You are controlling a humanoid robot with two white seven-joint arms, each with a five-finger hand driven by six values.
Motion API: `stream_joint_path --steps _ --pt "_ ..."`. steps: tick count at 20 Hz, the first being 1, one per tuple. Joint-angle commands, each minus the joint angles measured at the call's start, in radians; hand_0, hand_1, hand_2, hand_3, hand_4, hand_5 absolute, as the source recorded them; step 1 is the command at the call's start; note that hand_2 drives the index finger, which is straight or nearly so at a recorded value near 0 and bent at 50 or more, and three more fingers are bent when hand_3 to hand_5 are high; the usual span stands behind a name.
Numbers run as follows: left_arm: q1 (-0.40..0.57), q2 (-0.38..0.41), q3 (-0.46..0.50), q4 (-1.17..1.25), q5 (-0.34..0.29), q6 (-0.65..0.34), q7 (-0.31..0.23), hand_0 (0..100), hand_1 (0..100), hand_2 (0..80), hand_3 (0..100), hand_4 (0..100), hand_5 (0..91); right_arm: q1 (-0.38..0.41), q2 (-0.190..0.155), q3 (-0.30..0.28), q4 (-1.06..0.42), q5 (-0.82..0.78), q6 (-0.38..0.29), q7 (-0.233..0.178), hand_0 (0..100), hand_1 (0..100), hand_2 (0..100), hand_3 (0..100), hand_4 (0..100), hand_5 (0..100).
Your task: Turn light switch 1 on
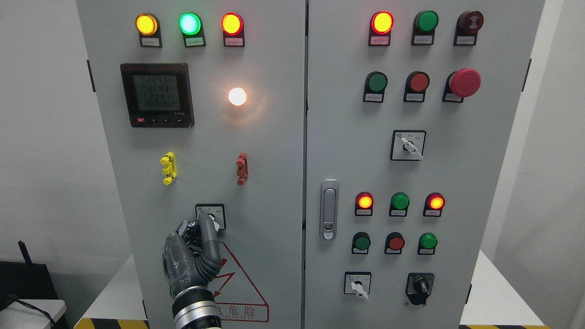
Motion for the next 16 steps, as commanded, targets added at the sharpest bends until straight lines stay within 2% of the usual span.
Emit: stream_joint_path --steps 1,6,10,13,16 --pt "0.0 0.001 -0.001 0.0 -0.001 -0.001 0.001 64 14 62.6 81 85 82.3 0.0 0.0 0.0 0.001 -0.018 0.0 -0.003 12 39 0 0 0 0" --pt "0.001 -0.001 -0.001 0.0 0.001 -0.001 0.001 57 13 62.6 81 85 82.2 0.0 0.0 0.0 -0.001 -0.017 0.0 -0.004 12 39 0 0 0 0" --pt "0.001 -0.001 -0.001 0.0 -0.001 -0.001 0.001 45 15 62.6 81 85 82.1 0.0 0.0 0.0 0.001 -0.018 0.0 -0.004 12 39 0 0 0 0" --pt "0.005 -0.001 -0.001 0.0 -0.001 -0.001 0.001 30 19 62.7 81 85 82.0 0.0 0.0 0.0 0.001 -0.018 0.0 -0.004 12 39 0 0 0 0" --pt "0.012 -0.001 -0.001 0.0 -0.001 -0.002 0.001 24 22 62.7 81 85 81.8 0.0 0.0 0.0 0.001 -0.017 0.0 -0.003 12 39 0 0 0 0"
